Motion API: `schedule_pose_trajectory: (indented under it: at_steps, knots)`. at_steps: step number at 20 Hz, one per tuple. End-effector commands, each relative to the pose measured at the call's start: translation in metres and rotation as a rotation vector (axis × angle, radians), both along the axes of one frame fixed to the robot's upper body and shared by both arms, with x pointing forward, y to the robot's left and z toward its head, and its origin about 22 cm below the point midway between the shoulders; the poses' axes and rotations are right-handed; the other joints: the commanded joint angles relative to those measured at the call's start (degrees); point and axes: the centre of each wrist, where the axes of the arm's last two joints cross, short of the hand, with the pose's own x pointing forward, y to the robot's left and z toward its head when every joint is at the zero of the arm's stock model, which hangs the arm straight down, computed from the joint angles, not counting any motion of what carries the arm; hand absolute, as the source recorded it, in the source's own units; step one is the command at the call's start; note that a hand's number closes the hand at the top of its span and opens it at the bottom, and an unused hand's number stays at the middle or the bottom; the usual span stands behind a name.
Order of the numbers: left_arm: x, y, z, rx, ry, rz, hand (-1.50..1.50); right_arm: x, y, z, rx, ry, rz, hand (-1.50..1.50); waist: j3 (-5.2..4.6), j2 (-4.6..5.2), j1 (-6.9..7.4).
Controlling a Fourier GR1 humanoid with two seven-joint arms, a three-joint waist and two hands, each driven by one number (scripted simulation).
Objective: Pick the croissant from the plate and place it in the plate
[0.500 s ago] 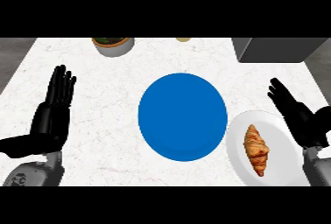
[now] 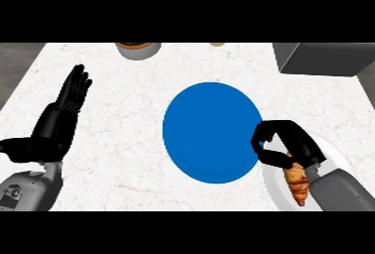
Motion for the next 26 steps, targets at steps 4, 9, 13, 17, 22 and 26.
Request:
schedule_pose_trajectory:
  at_steps: [4, 9, 13, 17, 22, 26]
  knots:
    - [0.008, 0.027, 0.020, 0.024, 0.055, -0.008, 0.00, -0.068, 0.073, -0.088, -0.010, -0.216, -0.144, -1.50, 1.01, 0.10, -2.67]
    - [0.019, 0.035, 0.032, 0.030, 0.071, -0.019, 0.00, -0.069, 0.078, -0.094, 0.096, -0.371, -0.133, -1.50, 0.89, 0.09, -2.96]
    - [0.020, 0.022, 0.021, 0.025, 0.073, -0.005, 0.00, -0.072, 0.097, -0.064, -0.022, -0.448, -0.094, -1.50, 0.77, -0.15, -3.37]
    - [0.014, 0.014, 0.016, 0.025, 0.093, -0.006, 0.00, -0.040, 0.092, -0.031, -0.268, -0.400, -0.145, -1.50, 0.64, -0.40, -3.46]
    - [0.016, 0.029, 0.018, 0.031, 0.081, 0.018, 0.00, -0.027, 0.090, -0.013, -0.582, -0.182, -0.256, -1.50, 0.33, -0.51, -4.03]
    - [0.011, 0.024, 0.021, 0.039, 0.072, 0.019, 0.00, -0.025, 0.099, 0.000, -0.791, 0.011, -0.293, -1.50, 0.50, -0.56, -3.38]
